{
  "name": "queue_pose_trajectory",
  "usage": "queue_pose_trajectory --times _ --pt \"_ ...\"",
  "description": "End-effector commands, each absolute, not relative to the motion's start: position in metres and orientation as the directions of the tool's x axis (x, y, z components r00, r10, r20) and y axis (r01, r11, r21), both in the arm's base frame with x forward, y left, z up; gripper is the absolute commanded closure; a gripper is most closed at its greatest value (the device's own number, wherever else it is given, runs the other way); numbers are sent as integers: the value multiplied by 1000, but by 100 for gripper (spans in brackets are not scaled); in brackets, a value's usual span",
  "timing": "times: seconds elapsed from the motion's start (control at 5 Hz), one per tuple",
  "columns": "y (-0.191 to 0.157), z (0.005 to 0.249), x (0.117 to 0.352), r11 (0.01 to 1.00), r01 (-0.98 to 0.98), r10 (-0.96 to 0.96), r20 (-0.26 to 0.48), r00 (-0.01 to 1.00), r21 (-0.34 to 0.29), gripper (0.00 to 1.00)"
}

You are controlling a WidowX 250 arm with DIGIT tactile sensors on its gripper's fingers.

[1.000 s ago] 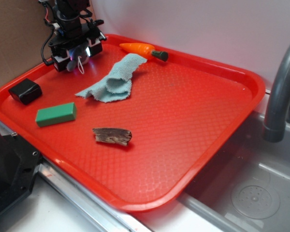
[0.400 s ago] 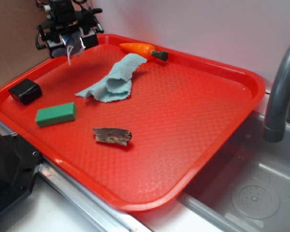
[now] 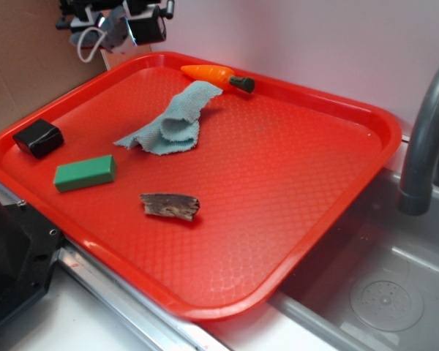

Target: Grab the gray animal.

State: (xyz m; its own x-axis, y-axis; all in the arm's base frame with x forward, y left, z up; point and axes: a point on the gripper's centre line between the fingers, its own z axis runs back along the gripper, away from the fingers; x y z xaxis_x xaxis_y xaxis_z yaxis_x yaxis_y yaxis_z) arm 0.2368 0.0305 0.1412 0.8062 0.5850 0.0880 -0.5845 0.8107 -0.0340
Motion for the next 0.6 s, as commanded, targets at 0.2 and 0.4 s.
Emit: queue_pose_trajectory --times 0.2,0.4 --pt "16 209 185 952 -286 296 79 952 -110 100" --pt "34 210 195 924 -369 376 62 925 -97 100"
